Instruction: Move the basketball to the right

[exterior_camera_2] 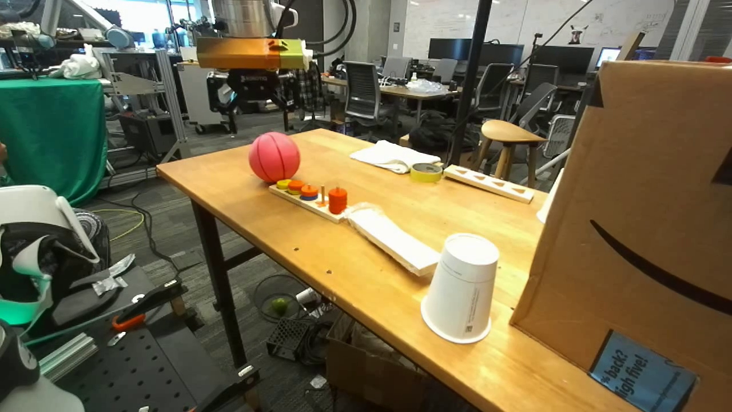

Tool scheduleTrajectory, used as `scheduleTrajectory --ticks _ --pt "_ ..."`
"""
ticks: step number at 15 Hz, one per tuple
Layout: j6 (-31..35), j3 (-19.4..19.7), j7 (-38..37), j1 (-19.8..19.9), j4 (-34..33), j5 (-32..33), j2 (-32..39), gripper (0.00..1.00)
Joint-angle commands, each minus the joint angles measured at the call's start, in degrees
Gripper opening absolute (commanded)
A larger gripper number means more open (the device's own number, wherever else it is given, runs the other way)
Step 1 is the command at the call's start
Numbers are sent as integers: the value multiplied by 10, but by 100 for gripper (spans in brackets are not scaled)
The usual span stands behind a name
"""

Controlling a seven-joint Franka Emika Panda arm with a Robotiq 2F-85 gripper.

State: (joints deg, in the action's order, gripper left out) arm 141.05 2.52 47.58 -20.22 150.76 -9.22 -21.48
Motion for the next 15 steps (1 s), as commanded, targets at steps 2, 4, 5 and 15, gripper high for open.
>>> scheduleTrajectory --ticks 2,4,5,15 --pt "-16 -22 97 -2 -80 27 73 100" --pt "-23 -43 128 -2 -117 36 103 100" --pt "-24 -57 140 -3 -133 39 117 100" --pt "-17 -192 251 -31 -191 79 194 100"
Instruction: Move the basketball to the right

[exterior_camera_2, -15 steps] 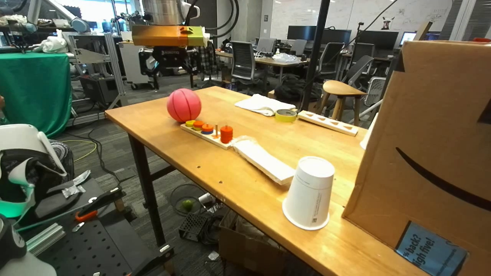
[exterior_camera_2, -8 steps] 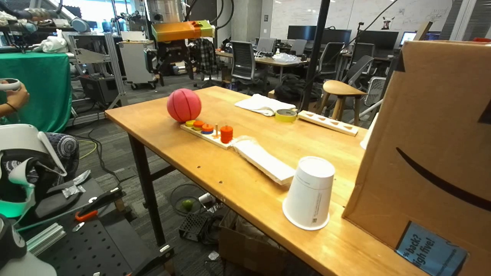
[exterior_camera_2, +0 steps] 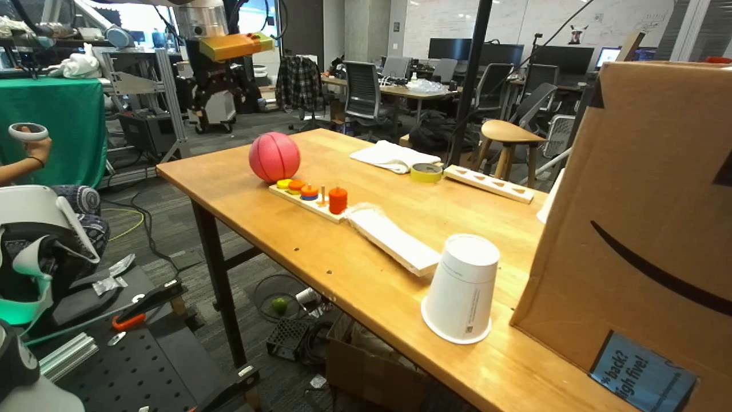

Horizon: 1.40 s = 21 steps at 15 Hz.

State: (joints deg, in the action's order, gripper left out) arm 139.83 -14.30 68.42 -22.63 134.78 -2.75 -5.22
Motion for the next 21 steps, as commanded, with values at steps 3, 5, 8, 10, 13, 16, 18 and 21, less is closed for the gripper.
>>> scheduleTrajectory --ticks 3,5,8,10,13,16,18,21 --pt "-11 -49 96 -12 -57 22 64 100" --pt "-17 -63 138 -10 -82 34 92 100" --pt "-31 -74 212 -2 -130 56 128 100" --pt "-41 -72 270 6 -166 74 156 100" --pt "-62 -66 372 31 -214 82 193 100" --pt "-118 -41 393 63 -247 84 228 100" --pt "-183 -18 364 71 -265 109 245 100" --pt "-235 5 352 83 -283 144 267 100"
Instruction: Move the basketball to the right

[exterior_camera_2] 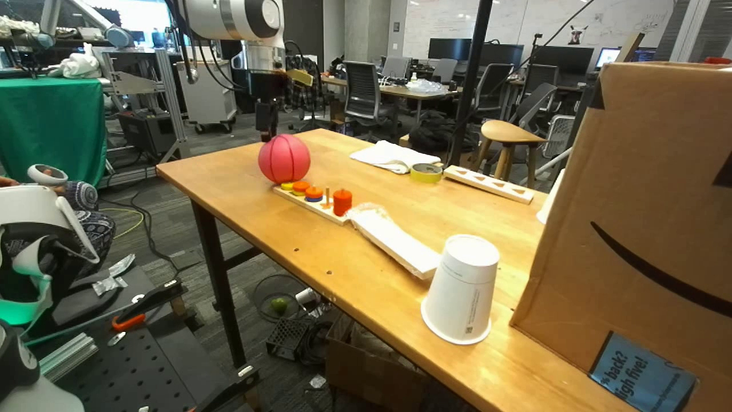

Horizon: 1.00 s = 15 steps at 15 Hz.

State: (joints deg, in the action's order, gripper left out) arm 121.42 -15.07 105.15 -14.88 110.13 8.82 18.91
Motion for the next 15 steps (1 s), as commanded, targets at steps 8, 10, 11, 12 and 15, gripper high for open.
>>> scheduleTrajectory --ticks 8,10,11,12,15 --pt "51 69 33 90 -75 63 9 100" --pt "87 91 20 102 -80 93 10 100" --pt "105 102 14 108 -76 110 8 100" --pt "121 110 8 112 -73 123 8 100" --pt "160 126 -7 124 -54 143 -3 100"
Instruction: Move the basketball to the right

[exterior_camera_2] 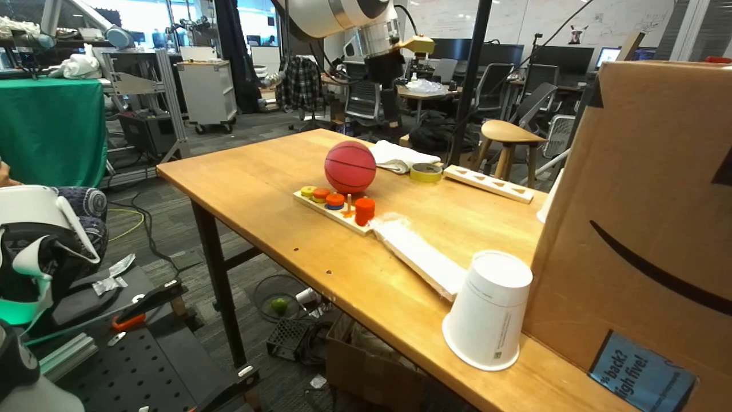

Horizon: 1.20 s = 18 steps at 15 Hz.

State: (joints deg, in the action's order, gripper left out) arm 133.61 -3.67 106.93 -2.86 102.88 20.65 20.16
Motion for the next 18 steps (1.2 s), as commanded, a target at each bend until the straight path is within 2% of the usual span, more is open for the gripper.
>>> scheduleTrajectory --ticks 1,3,6,9,10,13,16,18 --pt "46 14 -28 5 25 28 -18 100" --pt "61 15 -34 6 42 34 -24 100" --pt "113 15 -73 -9 116 59 -56 100" --pt "141 23 -161 -33 174 132 -93 100" --pt "167 22 -194 -42 208 170 -123 100" --pt "208 10 -291 -58 255 292 -180 100" --pt "175 -7 -392 -83 274 372 -221 100" --pt "146 -35 -409 -80 280 362 -231 100"
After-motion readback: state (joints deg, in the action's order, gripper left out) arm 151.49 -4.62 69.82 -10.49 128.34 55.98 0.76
